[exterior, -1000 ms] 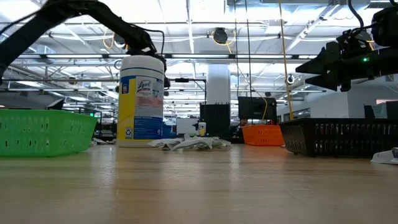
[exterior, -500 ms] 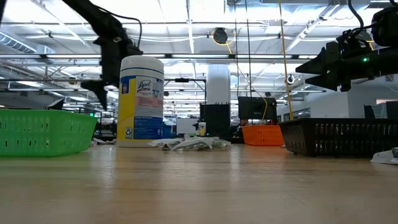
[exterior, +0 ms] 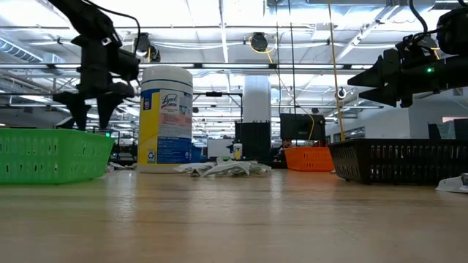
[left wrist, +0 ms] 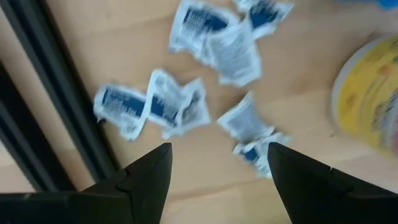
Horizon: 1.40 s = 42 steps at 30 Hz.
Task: Pick & Place First Aid Supplies
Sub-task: Put the blue alcohol pad into the blue bin
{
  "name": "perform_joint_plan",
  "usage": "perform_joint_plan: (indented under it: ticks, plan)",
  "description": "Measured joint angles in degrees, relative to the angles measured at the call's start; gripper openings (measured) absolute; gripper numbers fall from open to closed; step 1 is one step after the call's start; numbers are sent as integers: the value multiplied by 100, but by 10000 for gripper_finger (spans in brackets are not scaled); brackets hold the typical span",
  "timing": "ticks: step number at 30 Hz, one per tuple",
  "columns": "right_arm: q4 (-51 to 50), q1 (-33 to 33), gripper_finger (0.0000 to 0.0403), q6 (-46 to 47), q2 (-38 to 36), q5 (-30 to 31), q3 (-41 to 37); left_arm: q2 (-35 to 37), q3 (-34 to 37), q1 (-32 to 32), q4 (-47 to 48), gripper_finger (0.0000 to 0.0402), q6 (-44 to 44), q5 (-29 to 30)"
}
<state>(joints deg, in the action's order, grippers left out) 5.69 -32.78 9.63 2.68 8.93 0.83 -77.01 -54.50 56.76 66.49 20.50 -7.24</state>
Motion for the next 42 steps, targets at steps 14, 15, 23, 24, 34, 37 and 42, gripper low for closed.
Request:
perform_joint_plan:
  ticks: [14,15,23,24,34,37,42]
  plan:
    - [2,1,393,0,2,-2,-1,-766,243,-205,-82,271,-91,856]
    - [2,1,393,0,2,0,-1,-842,243,-222,-81,271,-91,932]
    - [2,-1,393,0,2,0,1,-1396,243,-387,-250,271,24,1222]
    - [1,1,393,0,1,0,1,-1445,243,-408,-246,271,84,1287]
    - [2,-1,393,0,0,-2,-1,-1559,243,-475,-238,184,119,1374]
    - [2,0,393,0,0,0,1,-1559,241,-473,-226,134,117,1354]
    - [1,0,393,0,1,0,0,-1559,241,-470,-241,50,117,1324]
